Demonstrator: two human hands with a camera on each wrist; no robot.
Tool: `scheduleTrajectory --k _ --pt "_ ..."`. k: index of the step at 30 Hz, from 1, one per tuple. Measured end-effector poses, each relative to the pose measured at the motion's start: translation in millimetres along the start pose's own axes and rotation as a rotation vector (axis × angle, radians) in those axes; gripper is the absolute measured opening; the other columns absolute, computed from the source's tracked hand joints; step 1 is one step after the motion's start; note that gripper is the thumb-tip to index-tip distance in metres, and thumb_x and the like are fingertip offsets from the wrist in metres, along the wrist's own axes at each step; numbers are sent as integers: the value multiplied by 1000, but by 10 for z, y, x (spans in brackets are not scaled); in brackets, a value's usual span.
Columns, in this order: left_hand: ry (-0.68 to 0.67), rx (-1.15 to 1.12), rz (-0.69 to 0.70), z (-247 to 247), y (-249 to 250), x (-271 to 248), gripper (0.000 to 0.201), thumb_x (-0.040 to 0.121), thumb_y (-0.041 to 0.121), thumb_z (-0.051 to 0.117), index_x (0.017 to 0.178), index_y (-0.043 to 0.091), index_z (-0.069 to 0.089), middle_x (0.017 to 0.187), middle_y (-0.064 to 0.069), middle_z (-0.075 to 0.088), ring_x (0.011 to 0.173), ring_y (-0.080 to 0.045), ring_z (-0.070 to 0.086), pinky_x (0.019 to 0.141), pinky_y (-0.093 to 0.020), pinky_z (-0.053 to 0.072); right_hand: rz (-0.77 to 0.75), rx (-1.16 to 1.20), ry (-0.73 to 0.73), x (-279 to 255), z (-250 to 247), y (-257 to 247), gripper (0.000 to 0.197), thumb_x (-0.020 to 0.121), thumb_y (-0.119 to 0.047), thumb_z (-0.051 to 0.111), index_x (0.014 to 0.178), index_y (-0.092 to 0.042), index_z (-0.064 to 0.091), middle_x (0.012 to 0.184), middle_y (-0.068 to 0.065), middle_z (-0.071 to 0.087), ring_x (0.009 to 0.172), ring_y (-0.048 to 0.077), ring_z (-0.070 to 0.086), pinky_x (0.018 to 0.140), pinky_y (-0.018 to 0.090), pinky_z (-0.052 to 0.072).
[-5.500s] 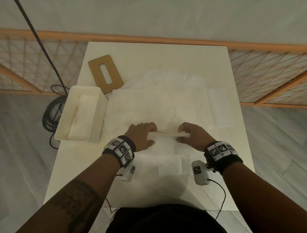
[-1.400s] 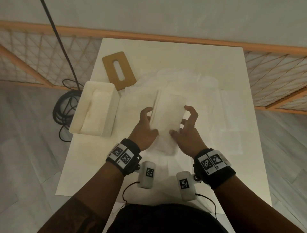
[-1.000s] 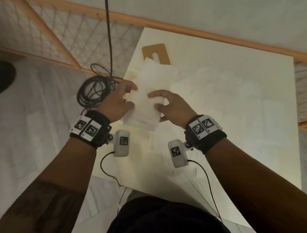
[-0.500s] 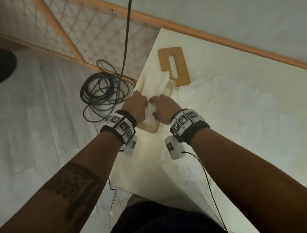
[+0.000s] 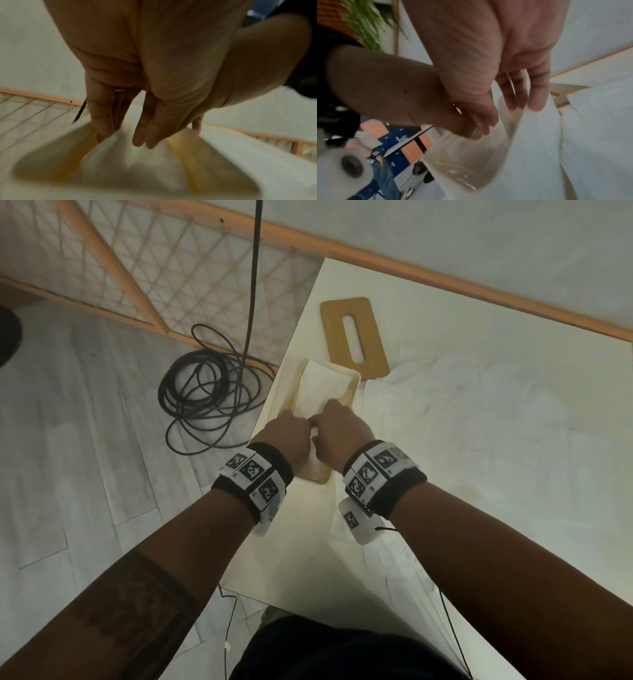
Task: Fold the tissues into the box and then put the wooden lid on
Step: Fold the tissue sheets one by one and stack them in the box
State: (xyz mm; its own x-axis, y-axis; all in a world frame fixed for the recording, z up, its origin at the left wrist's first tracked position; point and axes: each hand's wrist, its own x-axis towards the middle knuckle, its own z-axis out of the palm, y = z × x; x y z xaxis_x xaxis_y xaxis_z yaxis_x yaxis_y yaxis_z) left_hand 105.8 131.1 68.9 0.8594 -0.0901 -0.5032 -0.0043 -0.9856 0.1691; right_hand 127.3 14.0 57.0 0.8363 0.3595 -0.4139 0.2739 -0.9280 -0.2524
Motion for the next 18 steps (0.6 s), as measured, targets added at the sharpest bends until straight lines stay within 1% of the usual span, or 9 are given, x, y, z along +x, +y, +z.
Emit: scheduleTrajectory --k 3,5,7,8,10,11,13,15,18 --pt "125 116 27 -113 37 -107 22 103 19 46 114 7 61 111 -13 63 101 -31 65 75 -35 45 31 -70 343 -154 -84 18 25 94 -31 62 116 -22 69 130 6 49 123 27 46 87 42 50" --pt "139 218 52 -203 80 -108 23 102 18 46 115 8 62 115 -12 62 107 -32 62 79 -37 47 38 -154 421 -142 -121 15 30 92 -34 62 119 -22 66 133 6 50 127 28 45 91 45 45" --pt "140 336 116 -252 93 0 32 100 18 46 128 11 60 132 -9 55 128 -34 49 98 -44 45 37 -207 323 -17 -121 15 45 89 -34 61 132 -22 56 142 5 45 135 27 40 103 51 38" --pt "122 371 129 -241 84 75 41 100 20 47 140 14 52 145 -7 47 140 -36 37 109 -50 38 48 -225 240 65 -100 23 56 88 -36 61 140 -21 48 148 6 41 141 27 35 110 55 30" --pt "24 360 110 -209 54 195 65 100 27 51 158 20 23 166 -2 18 154 -37 6 119 -60 18 83 -248 97 197 -43 71 79 86 -46 63 152 -19 30 159 8 29 150 27 23 118 60 14" --pt "-32 348 90 -181 36 250 76 99 30 54 161 22 11 169 -1 6 155 -36 -5 120 -63 10 90 -263 52 250 -5 112 89 85 -52 64 155 -17 23 161 9 25 152 28 19 119 61 10" --pt "-92 368 48 -118 -1 319 89 97 34 57 161 23 -4 169 -3 3 154 -36 -17 120 -67 3 81 -315 -8 321 77 191 103 82 -58 69 158 -15 13 163 9 20 153 29 16 120 62 7" --pt "-99 383 15 -67 -45 374 93 96 34 59 161 22 -6 167 -5 11 153 -36 -21 119 -68 1 69 -359 -30 369 127 219 106 81 -55 71 159 -16 10 164 8 19 153 29 15 119 64 7" --pt "-131 406 -24 -6 -88 423 95 91 39 64 161 23 1 165 -5 11 153 -40 -19 117 -72 1 48 -379 -71 412 140 209 96 81 -50 69 157 -17 20 160 8 26 151 31 16 118 65 6"
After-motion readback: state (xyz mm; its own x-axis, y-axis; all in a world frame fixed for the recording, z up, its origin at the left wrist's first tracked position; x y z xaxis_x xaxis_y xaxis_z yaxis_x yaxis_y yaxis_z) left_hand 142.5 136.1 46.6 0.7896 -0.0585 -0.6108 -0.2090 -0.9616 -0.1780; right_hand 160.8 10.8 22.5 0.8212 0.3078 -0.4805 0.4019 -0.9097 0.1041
